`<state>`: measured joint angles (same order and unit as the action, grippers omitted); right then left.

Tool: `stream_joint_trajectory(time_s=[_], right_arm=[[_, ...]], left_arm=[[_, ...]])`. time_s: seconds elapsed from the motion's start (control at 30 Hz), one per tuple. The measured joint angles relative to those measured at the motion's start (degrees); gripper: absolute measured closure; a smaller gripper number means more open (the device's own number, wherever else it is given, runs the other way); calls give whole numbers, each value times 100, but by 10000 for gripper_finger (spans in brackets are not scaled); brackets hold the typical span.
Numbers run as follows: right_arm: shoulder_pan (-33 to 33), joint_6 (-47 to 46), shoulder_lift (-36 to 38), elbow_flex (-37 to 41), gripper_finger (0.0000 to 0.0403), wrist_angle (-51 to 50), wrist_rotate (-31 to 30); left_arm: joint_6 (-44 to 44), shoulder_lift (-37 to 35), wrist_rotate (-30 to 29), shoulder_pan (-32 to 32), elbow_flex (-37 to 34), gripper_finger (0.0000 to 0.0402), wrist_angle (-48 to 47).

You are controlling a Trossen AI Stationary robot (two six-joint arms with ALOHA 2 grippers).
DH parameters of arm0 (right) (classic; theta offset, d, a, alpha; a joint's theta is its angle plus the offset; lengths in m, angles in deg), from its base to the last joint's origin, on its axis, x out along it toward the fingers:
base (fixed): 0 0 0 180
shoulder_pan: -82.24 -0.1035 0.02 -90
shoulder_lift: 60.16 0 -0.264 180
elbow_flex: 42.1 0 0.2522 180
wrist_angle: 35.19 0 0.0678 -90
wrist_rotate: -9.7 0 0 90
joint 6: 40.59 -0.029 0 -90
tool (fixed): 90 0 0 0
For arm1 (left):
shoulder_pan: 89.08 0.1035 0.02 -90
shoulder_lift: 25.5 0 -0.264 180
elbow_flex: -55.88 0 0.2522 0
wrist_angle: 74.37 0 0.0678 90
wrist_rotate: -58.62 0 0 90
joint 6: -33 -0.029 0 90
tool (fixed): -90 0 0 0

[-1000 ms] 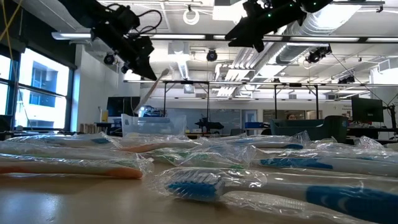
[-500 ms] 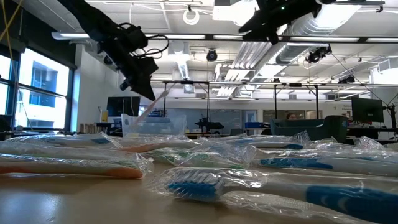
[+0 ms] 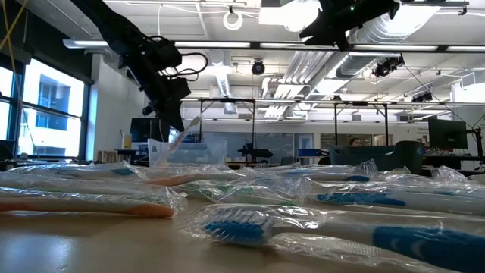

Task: Pick & Place Toothbrushes
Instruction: Put the orange toothbrush into the transparent bin

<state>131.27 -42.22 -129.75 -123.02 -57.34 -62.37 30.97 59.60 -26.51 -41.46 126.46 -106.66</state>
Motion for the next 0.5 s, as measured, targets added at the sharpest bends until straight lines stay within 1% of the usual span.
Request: stream_joint_trajectory(time_s=[0.13, 0.23, 0.5], right_arm=[[27, -2, 0, 0, 218, 1, 1], [25, -2, 0, 0, 218, 7, 5], [25, -2, 0, 0, 218, 12, 5]], left_arm=[[-42, 89, 61, -8, -2, 400, 166], [-73, 98, 63, -48, -2, 389, 257], [-37, 98, 195, -39, -2, 322, 425]])
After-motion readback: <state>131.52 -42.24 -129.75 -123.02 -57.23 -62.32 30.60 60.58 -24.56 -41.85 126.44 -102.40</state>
